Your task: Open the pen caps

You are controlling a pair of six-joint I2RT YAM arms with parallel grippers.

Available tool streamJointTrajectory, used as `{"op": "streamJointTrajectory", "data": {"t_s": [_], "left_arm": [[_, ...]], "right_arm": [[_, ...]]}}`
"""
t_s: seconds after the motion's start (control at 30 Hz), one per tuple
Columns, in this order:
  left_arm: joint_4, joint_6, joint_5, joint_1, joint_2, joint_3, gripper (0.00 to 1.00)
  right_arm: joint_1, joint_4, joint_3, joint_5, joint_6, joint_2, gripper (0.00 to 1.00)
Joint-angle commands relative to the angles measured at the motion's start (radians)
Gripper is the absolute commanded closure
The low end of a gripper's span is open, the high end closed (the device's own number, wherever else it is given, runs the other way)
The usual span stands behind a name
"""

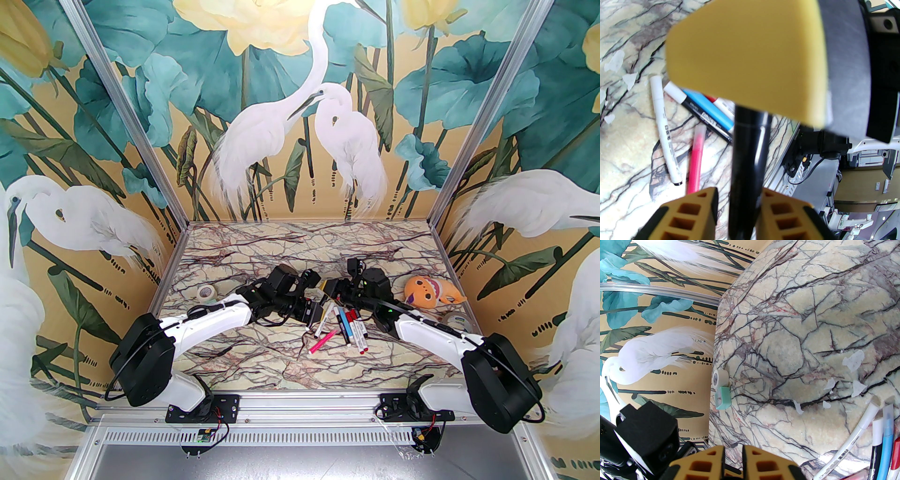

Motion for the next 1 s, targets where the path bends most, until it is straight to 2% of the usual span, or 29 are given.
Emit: {"op": "streamJointTrajectory", "data": {"t_s": [0.0,0.27,0.6,0.7,0.87,0.97], "left_arm": [[0.065,-0.03,0.004,0.001,-0.036,-0.027,0.71],[0.062,-0.023,-0.034,0.001,-0.068,-0.049,0.89],[0.059,-0.04,-0.023,0.0,-0.144,-0.077,0.92],[0.03,-0.02,-0.112,-0.02,-0.173,-0.078,0.9],[-0.095,0.052,-0.292,-0.065,-0.175,-0.04,0.9],[-0.14,0.082,-0.334,-0.091,-0.18,-0.027,0.9]], "right_arm": [[0.008,0.059,-0.013,-0.004,0.034,-0.017,0.89],[0.008,0.061,-0.02,0.01,0.039,-0.022,0.91],[0.003,0.043,0.041,-0.022,-0.029,-0.078,0.93],[0.002,-0.047,0.088,0.023,-0.035,-0.096,0.93],[0.001,-0.281,0.187,0.177,-0.034,-0.106,0.95],[0.001,-0.355,0.23,0.226,-0.042,-0.097,0.95]]}}
